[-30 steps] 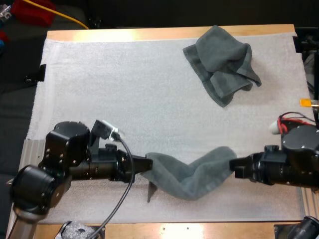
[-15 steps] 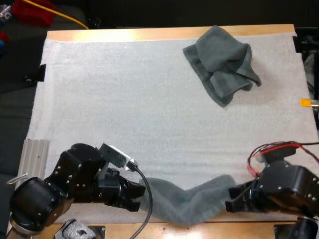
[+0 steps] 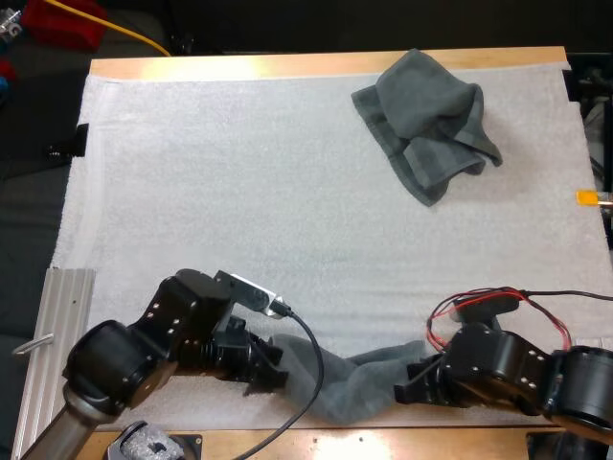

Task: Pick towel from pile, fold and stack

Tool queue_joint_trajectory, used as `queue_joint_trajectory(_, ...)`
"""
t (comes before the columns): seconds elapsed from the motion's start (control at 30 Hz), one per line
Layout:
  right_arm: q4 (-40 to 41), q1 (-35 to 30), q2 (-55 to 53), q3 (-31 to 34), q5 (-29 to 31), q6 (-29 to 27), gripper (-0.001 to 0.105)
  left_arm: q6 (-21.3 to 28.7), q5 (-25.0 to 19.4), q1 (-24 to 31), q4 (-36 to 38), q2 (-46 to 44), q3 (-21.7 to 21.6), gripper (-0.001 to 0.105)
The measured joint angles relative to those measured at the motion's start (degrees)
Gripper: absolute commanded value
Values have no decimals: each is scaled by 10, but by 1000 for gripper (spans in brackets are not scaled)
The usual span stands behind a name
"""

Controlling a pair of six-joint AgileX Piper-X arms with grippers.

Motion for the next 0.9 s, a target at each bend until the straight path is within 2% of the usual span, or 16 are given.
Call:
queue_joint_trajectory(0.2,-39,-77,26,0,1,-6,0,0,0,0,-47,51,18,0)
queue_joint_trajectory(0.33,-60,-139,50,0,-43,-23,0,1,0,9,-75,84,18,0)
queue_joint_trajectory(0.47,-104,-202,89,0,-83,-25,0,26,2,73,-85,124,18,0)
queue_joint_trajectory(0.53,-122,-221,103,0,-95,-25,0,35,20,103,-92,139,18,0)
queue_joint_trajectory(0.63,-165,-261,143,0,-131,-6,0,38,103,170,-127,188,18,0)
queue_joint_trajectory(0.9,-261,-316,234,0,-198,38,0,38,171,271,-168,281,18,0)
